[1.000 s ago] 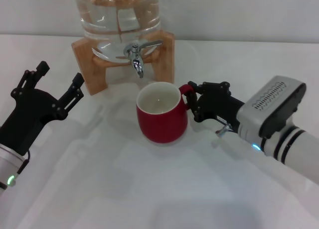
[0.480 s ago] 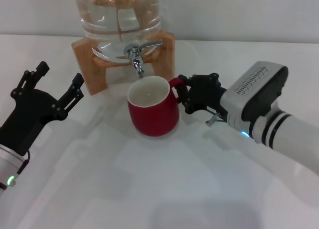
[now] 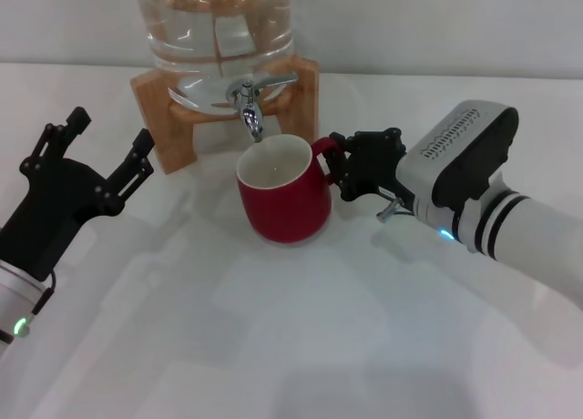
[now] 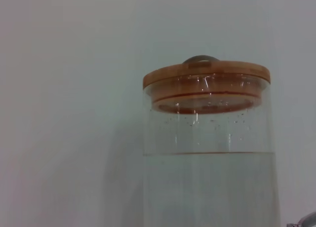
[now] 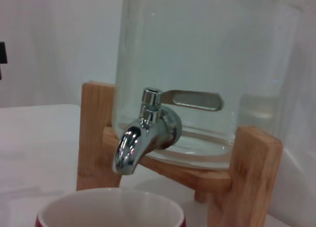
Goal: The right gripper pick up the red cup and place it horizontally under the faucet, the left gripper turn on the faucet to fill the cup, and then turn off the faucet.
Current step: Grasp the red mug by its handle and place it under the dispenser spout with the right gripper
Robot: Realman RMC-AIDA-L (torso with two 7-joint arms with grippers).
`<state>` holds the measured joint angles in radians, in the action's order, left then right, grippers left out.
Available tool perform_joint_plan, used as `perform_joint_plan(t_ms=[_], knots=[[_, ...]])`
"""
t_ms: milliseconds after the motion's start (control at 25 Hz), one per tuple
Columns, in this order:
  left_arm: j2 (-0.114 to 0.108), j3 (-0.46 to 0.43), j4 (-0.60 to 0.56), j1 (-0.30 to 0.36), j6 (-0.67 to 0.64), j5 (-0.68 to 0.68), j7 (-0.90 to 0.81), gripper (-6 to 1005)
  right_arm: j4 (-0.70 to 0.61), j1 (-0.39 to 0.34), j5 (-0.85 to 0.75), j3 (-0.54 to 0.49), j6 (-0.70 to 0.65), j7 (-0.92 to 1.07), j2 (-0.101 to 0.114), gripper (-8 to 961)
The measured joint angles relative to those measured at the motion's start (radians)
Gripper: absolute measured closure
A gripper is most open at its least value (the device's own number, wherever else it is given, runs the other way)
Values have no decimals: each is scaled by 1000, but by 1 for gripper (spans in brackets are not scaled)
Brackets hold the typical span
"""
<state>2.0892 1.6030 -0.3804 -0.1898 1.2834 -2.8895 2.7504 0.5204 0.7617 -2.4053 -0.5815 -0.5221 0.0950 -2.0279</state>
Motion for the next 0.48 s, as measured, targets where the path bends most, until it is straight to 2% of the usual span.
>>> perform_joint_plan(t_ms=[480], knots=[[0, 0, 0, -2, 2, -2, 0, 127, 10, 31, 0, 2, 23, 3, 0, 832]])
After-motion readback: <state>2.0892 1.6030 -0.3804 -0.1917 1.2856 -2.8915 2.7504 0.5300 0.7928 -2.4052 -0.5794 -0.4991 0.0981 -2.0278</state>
